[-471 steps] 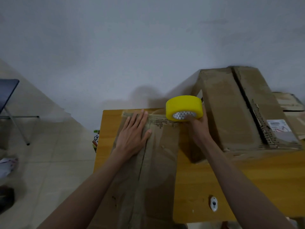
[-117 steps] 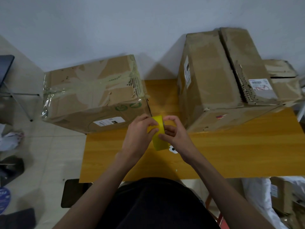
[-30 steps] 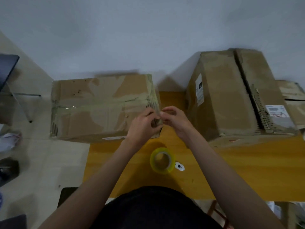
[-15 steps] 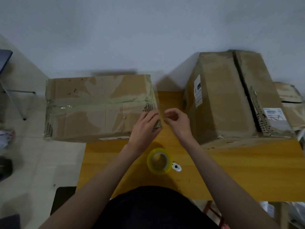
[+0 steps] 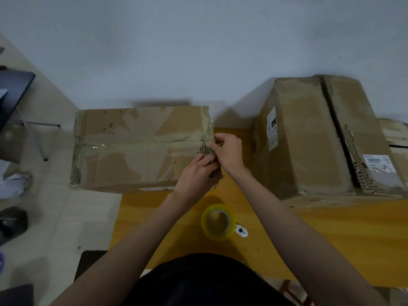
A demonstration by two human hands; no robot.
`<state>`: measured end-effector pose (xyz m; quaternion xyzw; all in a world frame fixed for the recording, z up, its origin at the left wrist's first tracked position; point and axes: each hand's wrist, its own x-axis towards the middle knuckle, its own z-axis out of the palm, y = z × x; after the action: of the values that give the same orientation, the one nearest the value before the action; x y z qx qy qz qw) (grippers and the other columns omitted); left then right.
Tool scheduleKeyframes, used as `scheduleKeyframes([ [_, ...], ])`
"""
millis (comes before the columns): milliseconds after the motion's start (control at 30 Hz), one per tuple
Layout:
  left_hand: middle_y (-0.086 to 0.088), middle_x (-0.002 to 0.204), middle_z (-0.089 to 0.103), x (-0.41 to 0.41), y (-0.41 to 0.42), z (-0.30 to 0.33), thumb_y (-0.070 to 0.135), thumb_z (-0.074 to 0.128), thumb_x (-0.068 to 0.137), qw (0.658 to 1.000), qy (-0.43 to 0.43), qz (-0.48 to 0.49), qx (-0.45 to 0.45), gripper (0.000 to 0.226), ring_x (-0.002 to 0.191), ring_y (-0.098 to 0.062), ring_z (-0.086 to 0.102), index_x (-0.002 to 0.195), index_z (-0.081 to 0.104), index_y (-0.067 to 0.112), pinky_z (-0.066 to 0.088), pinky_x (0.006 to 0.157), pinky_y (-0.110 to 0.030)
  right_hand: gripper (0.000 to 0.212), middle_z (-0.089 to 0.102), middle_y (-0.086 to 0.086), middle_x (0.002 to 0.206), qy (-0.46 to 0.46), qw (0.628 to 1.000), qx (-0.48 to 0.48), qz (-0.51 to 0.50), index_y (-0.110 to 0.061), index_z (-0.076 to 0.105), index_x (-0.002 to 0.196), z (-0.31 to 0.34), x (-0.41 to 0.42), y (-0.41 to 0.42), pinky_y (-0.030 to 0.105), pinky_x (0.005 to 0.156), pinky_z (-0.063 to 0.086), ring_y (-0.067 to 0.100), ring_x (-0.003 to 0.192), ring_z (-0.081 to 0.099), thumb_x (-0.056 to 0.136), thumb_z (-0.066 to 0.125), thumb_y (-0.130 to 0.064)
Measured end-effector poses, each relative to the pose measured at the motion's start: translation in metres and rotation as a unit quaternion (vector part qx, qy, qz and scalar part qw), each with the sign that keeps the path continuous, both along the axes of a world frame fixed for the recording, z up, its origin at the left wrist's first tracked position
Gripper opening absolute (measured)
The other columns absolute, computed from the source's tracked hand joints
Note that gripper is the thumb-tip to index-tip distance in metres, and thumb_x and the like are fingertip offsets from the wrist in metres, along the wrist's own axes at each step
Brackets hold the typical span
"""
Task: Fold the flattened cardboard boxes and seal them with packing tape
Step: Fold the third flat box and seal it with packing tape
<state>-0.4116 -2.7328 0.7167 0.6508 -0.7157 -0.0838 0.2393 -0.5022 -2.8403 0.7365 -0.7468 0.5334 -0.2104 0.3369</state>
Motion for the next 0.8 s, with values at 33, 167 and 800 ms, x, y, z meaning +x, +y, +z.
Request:
scheduleKeyframes([
  [33, 0.0, 0.107, 0.06, 0.001, -0.001, 0.0, 0.025, 0.077, 0.083, 1.0, 0.003, -0.002, -0.001, 0.023, 0.098, -0.021, 0.052, 0.102, 0.071, 0.012, 0.055, 0.071, -0.038, 0.021, 0.072, 0.001, 0.08, 0.013, 1.0, 0.012, 0.003, -0.01, 0.074, 0.085, -0.001, 0.003, -0.004, 0.03, 0.067, 0.055, 0.015, 0.075, 0.065, 0.092, 0.069, -0.03],
  [167, 0.001, 0.107, 0.062, 0.001, -0.003, 0.001, 0.024, 0.077, 0.083, 1.0, 0.012, -0.007, -0.001, 0.032, 0.096, -0.021, 0.054, 0.112, 0.071, 0.013, 0.055, 0.073, -0.037, 0.033, 0.066, 0.014, 0.108, 0.1, 0.991, 0.081, 0.023, -0.002, 0.065, 0.114, 0.002, 0.016, -0.023, 0.038, 0.082, 0.05, 0.029, 0.107, 0.062, 0.1, 0.057, -0.03],
  [800, 0.008, 0.113, 0.063, 0.004, -0.004, -0.001, 0.034, 0.075, 0.083, 0.999, -0.022, 0.005, -0.022, 0.032, 0.101, -0.016, 0.057, 0.114, 0.073, 0.023, 0.058, 0.064, -0.033, 0.071, -0.01, 0.003, 0.167, 0.079, 0.982, 0.063, 0.162, -0.011, -0.003, 0.159, 0.001, 0.046, -0.062, 0.025, 0.109, 0.03, 0.025, 0.151, 0.017, 0.104, 0.041, -0.007],
])
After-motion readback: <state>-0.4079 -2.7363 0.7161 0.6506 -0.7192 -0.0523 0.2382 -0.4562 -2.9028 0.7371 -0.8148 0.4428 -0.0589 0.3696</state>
